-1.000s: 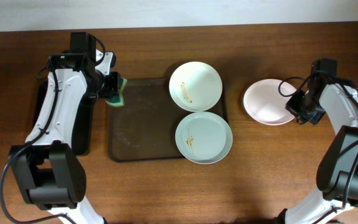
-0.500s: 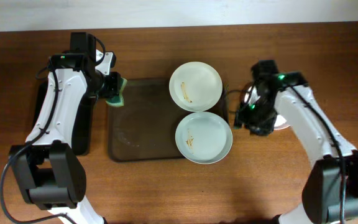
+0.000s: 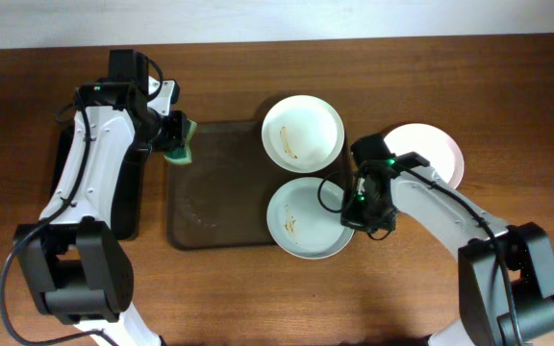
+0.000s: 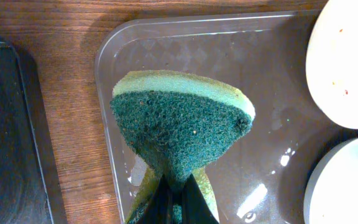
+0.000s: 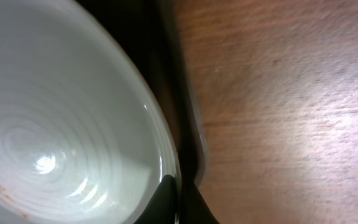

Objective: Clean dirty plates on tray and stack at the side
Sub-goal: 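Grasp pale blue plate rim with right gripper and drag it left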

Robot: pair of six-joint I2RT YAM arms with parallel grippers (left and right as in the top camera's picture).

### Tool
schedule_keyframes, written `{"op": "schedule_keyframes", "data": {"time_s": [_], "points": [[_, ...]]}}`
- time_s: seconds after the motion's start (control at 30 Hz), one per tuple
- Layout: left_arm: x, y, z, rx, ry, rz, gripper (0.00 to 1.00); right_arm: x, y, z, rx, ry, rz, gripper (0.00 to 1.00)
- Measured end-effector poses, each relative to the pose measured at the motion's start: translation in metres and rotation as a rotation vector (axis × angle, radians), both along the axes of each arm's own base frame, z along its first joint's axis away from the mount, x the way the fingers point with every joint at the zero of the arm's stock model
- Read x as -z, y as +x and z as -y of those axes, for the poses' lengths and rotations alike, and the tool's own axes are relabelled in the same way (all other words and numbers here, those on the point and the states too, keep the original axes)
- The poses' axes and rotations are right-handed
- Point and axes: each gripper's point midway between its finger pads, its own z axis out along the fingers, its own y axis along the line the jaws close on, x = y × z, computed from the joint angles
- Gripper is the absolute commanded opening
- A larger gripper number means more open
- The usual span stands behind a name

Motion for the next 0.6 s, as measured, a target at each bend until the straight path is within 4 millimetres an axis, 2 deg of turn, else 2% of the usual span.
{"op": "schedule_keyframes", "data": {"time_s": [0.13, 0.17, 0.23, 0.27, 0.3, 0.37, 0.4, 0.47, 0.5, 0.57, 0.6], "points": [[0.0, 0.0, 0.0, 0.0, 0.0, 0.002, 0.01, -0.007, -0.021, -0.033, -0.13, -0.006, -0.025, 0.04], [-0.001, 0.002, 0.0, 0.0, 0.0, 0.008, 0.01, -0.015, -0.012, -0.049, -0.151, 0.016, 0.014, 0.04], [-0.001, 0.002, 0.0, 0.0, 0.0, 0.009, 0.01, -0.038, 0.023, -0.1, -0.152, 0.115, 0.192, 0.04], [-0.001, 0.002, 0.0, 0.0, 0.0, 0.01, 0.01, -0.044, 0.031, -0.121, -0.144, 0.142, 0.258, 0.04], [-0.001, 0.002, 0.0, 0.0, 0.0, 0.011, 0.01, -0.043, 0.034, -0.133, -0.141, 0.14, 0.295, 0.04], [-0.001, 0.002, 0.0, 0.0, 0.0, 0.01, 0.01, -0.025, 0.038, -0.158, -0.121, 0.122, 0.335, 0.04], [-0.001, 0.002, 0.0, 0.0, 0.0, 0.011, 0.01, -0.014, 0.039, -0.161, -0.104, 0.113, 0.327, 0.04], [-0.001, 0.002, 0.0, 0.0, 0.0, 0.011, 0.01, -0.013, 0.045, -0.164, -0.08, 0.121, 0.347, 0.27], [-0.001, 0.002, 0.0, 0.0, 0.0, 0.011, 0.01, -0.016, 0.05, -0.166, -0.073, 0.13, 0.369, 0.32], [-0.001, 0.002, 0.0, 0.0, 0.0, 0.011, 0.01, -0.016, 0.058, -0.172, -0.063, 0.149, 0.398, 0.33], [-0.001, 0.002, 0.0, 0.0, 0.0, 0.011, 0.01, -0.008, 0.06, -0.173, -0.057, 0.146, 0.395, 0.33]]}}
